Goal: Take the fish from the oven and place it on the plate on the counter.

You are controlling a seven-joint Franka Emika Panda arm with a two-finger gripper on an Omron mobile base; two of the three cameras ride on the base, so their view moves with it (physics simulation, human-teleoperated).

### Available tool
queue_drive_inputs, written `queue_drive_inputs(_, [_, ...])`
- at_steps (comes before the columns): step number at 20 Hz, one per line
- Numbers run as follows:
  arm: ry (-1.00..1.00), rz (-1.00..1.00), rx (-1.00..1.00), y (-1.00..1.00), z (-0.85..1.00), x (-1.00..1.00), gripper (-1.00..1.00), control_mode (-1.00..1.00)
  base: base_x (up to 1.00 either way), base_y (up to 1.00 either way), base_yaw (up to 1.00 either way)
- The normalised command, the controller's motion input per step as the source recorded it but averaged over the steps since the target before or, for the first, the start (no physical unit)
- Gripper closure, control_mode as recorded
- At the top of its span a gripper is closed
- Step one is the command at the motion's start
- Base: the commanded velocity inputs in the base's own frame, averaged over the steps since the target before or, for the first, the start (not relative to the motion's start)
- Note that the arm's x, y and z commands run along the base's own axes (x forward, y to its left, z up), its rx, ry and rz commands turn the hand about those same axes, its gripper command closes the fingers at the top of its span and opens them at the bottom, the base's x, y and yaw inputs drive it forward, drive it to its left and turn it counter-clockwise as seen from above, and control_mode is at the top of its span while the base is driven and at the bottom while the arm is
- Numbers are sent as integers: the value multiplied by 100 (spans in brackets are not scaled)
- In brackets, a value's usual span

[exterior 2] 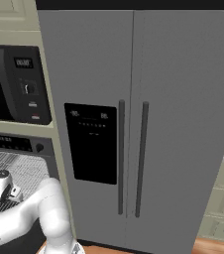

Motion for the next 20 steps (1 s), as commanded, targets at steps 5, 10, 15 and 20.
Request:
queue_drive_inputs(5, [0,0,0,0,-33,-22,100,-100,0,0,0])
queue_drive_inputs(10, [6,0,-1,0,-22,-15,100,-100,0,0,0])
queue_drive_inputs(15, [11,3,-7,0,-4,-1,100,-100,0,0,0])
queue_drive_inputs(20, [-1,5,-3,-22,34,-40,100,-100,0,0,0])
